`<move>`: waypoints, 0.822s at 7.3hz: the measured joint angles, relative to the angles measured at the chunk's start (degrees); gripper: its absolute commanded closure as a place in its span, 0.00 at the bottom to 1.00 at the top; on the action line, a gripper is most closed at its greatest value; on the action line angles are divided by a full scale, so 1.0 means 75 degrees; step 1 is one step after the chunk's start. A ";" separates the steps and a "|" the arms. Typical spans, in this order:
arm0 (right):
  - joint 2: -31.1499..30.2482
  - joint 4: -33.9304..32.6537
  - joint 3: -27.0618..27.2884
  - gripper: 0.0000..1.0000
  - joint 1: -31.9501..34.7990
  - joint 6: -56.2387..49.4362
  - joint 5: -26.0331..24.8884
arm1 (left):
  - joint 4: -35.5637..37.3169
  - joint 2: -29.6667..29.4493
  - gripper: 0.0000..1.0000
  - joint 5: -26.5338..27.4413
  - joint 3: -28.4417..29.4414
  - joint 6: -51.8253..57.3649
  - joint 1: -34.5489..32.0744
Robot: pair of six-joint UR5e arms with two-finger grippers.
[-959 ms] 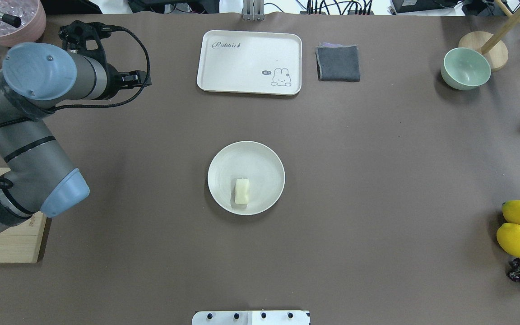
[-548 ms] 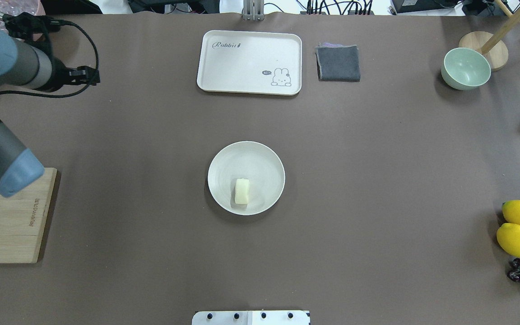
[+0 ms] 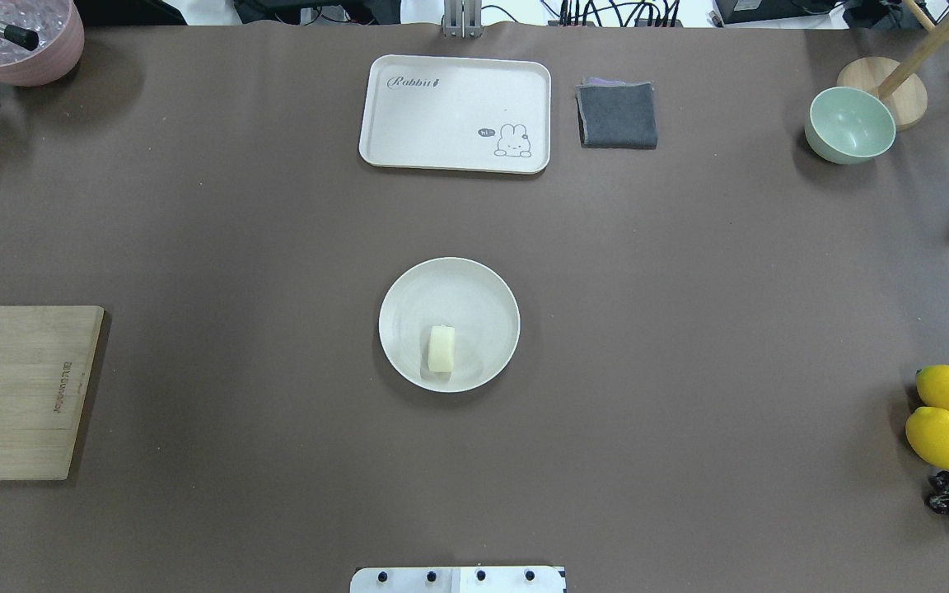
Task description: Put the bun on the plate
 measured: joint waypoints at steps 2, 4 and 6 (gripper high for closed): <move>-0.0038 0.0200 -0.0004 0.00 0.0003 0.0003 -0.0029 | 0.0976 0.0234 0.02 -0.0553 0.0034 0.1557 -0.0967; -0.0053 0.0265 0.0002 0.00 0.0003 0.0032 -0.0040 | 0.1431 0.0297 0.02 -0.0627 0.0064 0.2060 -0.1227; -0.0048 0.0272 0.0003 0.00 0.0003 0.0048 -0.0017 | 0.1498 0.0395 0.02 -0.0633 0.0067 0.2112 -0.1264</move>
